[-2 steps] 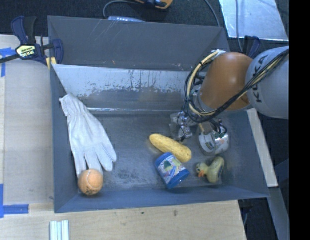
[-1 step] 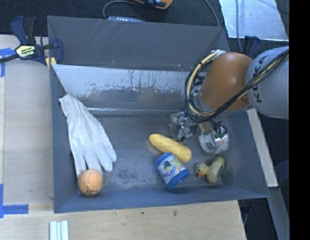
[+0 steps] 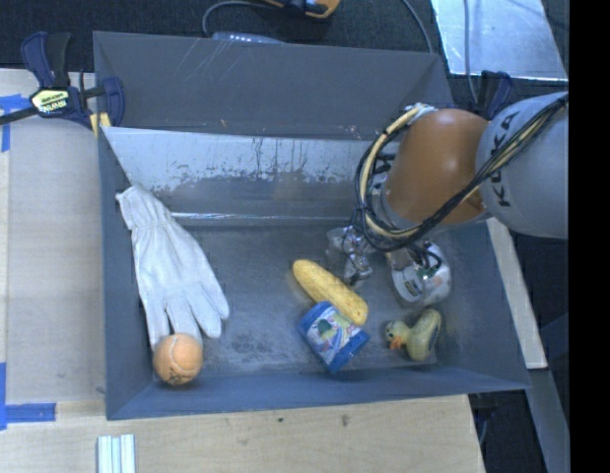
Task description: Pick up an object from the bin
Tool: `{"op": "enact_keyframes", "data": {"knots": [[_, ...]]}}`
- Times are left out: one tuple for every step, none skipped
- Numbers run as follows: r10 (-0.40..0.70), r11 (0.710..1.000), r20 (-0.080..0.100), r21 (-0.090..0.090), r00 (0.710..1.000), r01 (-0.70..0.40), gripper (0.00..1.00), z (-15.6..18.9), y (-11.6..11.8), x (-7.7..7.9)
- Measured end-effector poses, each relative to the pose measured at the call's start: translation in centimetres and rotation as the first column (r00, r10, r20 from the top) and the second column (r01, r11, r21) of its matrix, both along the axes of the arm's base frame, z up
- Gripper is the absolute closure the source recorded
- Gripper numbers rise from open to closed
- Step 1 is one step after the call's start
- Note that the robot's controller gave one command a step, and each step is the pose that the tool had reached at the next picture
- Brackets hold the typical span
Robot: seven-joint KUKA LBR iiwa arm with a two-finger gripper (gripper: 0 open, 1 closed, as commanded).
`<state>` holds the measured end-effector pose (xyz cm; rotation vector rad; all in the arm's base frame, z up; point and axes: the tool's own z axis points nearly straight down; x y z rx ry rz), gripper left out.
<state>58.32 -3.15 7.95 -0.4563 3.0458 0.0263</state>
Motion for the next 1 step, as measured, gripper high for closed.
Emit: {"op": "enact_keyframes", "data": {"knots": [[0.075, 0.997, 0.003, 0.001, 0.997, -0.075, 1.00, -0.17, 3.19, -1.52]]}}
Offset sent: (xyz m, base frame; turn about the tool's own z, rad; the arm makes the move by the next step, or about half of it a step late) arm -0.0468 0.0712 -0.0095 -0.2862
